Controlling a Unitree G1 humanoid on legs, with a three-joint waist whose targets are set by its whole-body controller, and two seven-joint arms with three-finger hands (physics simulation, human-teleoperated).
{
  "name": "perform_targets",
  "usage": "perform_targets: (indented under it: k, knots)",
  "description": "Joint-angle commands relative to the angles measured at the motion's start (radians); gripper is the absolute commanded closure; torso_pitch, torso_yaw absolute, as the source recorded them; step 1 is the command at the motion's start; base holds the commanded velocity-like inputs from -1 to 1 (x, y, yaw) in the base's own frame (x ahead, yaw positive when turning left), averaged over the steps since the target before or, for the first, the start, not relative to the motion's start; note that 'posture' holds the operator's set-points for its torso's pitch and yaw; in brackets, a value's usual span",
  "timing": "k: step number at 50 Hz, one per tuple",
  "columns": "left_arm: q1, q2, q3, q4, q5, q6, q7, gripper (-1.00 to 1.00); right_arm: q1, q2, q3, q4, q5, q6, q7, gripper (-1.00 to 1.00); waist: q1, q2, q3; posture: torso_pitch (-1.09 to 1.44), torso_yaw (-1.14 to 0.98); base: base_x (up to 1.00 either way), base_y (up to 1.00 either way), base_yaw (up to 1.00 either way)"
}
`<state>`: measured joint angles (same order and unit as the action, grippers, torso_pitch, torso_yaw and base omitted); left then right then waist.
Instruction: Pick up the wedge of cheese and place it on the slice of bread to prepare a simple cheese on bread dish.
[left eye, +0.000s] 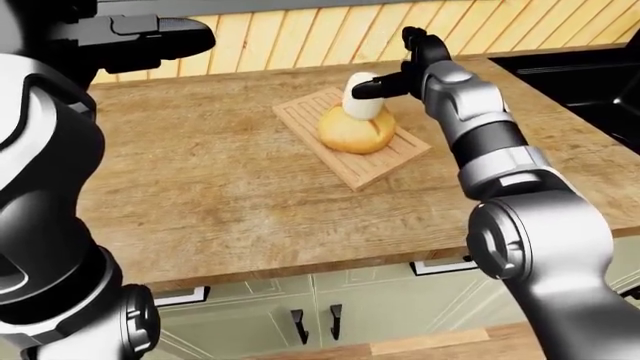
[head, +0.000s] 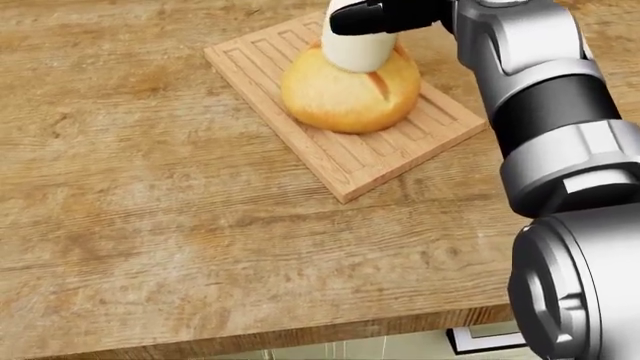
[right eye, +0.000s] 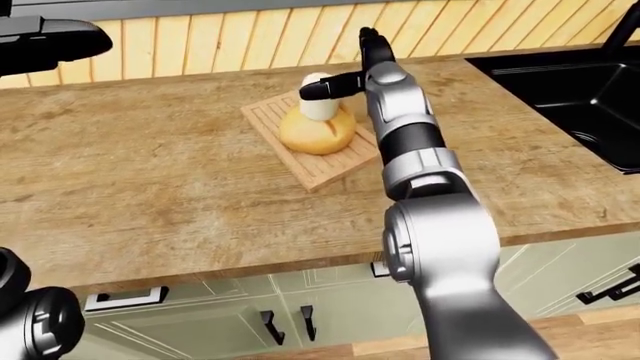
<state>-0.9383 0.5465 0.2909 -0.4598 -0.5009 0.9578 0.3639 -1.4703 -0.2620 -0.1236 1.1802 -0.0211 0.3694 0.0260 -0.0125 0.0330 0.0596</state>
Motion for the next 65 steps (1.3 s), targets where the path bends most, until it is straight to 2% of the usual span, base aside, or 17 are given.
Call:
perform_targets:
  k: [1,10,16,20,32,41,47,65]
  knots:
    - [-0.027,0.012,0.009,-0.012,0.008,-0.028,-0.002,-1.0,-0.05,-0.017,-0.002,-0.056,0.005,-0.023,-0.001,-1.0,0.0,0.001,-0.032,0.0,0.0,0.0,0.0,0.0]
    - [-0.029,0.013,0.015,-0.015,0.006,-0.023,-0.002,-1.0,-0.06,-0.018,0.021,-0.104,-0.013,0.004,0.003,-1.0,-0.001,0.0,-0.031,0.0,0.0,0.0,0.0,0.0]
    - [-0.03,0.016,0.017,-0.019,0.002,-0.018,0.001,-1.0,-0.086,-0.033,0.017,-0.2,-0.012,0.068,0.019,-1.0,0.0,0.001,-0.029,0.0,0.0,0.0,0.0,0.0]
    - [-0.03,0.015,0.013,-0.016,0.004,-0.022,0.002,-1.0,-0.062,-0.04,0.022,-0.278,-0.017,0.107,0.03,-1.0,0.002,-0.001,-0.026,0.0,0.0,0.0,0.0,0.0]
    - [-0.027,0.017,0.014,-0.008,0.002,-0.029,0.009,-1.0,0.019,-0.055,0.025,-0.621,-0.027,0.313,0.068,-1.0,0.004,-0.006,-0.024,0.0,0.0,0.0,0.0,0.0]
    - [-0.03,0.022,0.022,-0.013,-0.007,-0.02,0.011,-1.0,0.092,-0.068,0.02,-0.967,-0.031,0.532,0.096,-1.0,0.006,-0.011,-0.02,0.0,0.0,0.0,0.0,0.0]
    - [-0.031,0.031,0.027,-0.005,-0.016,-0.023,0.013,-1.0,0.167,-0.084,-0.007,-1.121,-0.02,0.604,0.097,-1.0,0.007,-0.013,-0.018,0.0,0.0,0.0,0.0,0.0]
    - [-0.031,0.064,0.041,0.025,-0.036,-0.044,0.021,-1.0,0.26,-0.194,-0.075,-1.42,0.018,0.775,0.081,-1.0,0.009,-0.018,-0.016,0.0,0.0,0.0,0.0,0.0]
